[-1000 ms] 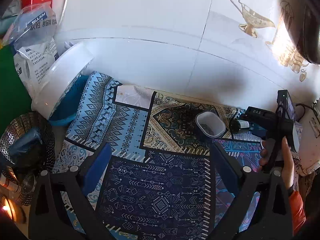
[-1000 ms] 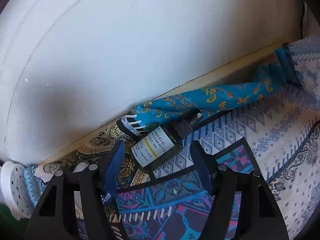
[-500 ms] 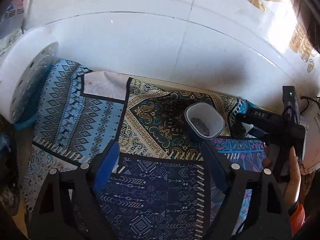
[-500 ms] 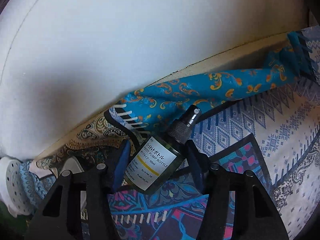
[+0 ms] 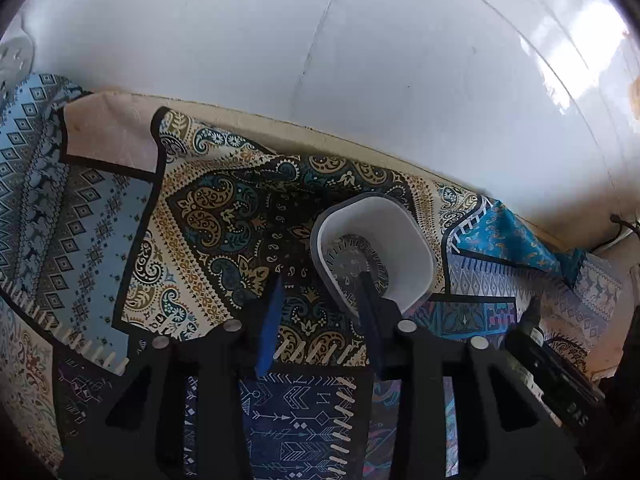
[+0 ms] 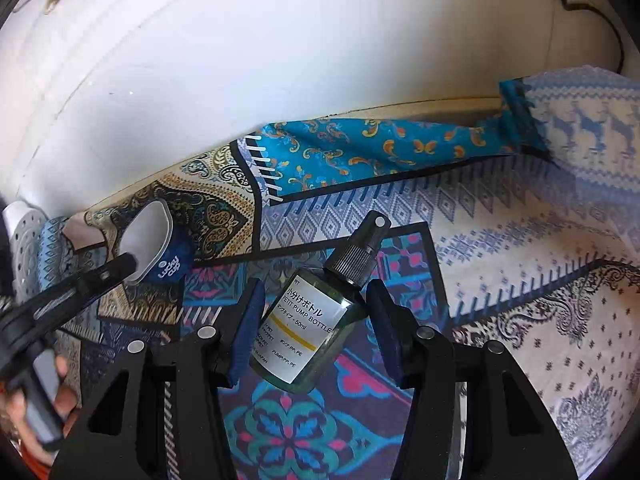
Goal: Collect trash
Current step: 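Grasp the clear plastic tub with the left tool while the right tool grasps the green spray bottle, then carry the tub and spray bottle with both tools down over the floor bin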
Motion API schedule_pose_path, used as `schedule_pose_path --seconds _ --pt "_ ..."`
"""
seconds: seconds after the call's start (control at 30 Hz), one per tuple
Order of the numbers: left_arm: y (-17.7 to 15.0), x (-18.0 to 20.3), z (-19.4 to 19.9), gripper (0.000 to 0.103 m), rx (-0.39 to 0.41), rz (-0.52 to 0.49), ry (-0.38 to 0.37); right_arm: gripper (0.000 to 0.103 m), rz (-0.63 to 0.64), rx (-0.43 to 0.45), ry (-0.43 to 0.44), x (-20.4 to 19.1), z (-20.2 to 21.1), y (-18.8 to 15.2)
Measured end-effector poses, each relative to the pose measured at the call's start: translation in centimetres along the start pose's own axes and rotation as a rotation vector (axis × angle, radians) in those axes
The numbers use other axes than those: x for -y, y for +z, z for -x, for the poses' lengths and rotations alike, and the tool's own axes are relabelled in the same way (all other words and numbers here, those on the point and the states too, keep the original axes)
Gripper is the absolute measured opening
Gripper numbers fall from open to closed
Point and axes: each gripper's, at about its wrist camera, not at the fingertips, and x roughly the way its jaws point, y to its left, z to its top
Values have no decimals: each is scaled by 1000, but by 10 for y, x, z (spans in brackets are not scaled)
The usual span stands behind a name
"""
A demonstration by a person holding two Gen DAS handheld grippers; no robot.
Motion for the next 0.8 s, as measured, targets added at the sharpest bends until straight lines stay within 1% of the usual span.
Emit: schedule_pose_path --seconds 0.07,0.1,0.13,0.17,0.23,0.33,0.4,0.47,0.6,0.67,0.8 --pt "1 -2 -6 27 -11 32 -33 49 17 17 -4 -2 16 -6" --pt "0 -1 -7 22 -16 37 -36 49 27 27 -7 -1 23 -10" --pt "0 0 -8 13 -18 36 -37 49 33 35 -7 4 33 -14" --pt "-1 2 -9 8 -19 32 -34 49 39 40 -3 4 39 -18" --pt "-6 10 -8 4 -17 11 -16 49 48 46 11 0 50 -17" --pt "-18 26 1 3 4 -42 26 49 54 63 17 1 56 -1" --pt "-29 38 13 3 22 -79 46 49 57 70 34 7 69 -6" --pt "-40 46 26 3 38 -102 52 49 71 73 47 4 76 0" --pt "-71 69 67 3 81 -142 78 49 125 89 73 8 102 -2" --pt "-86 76 90 3 109 -138 82 49 160 103 91 -12 106 2" --pt "-118 82 139 3 159 -96 82 49 219 132 134 -9 138 -8"
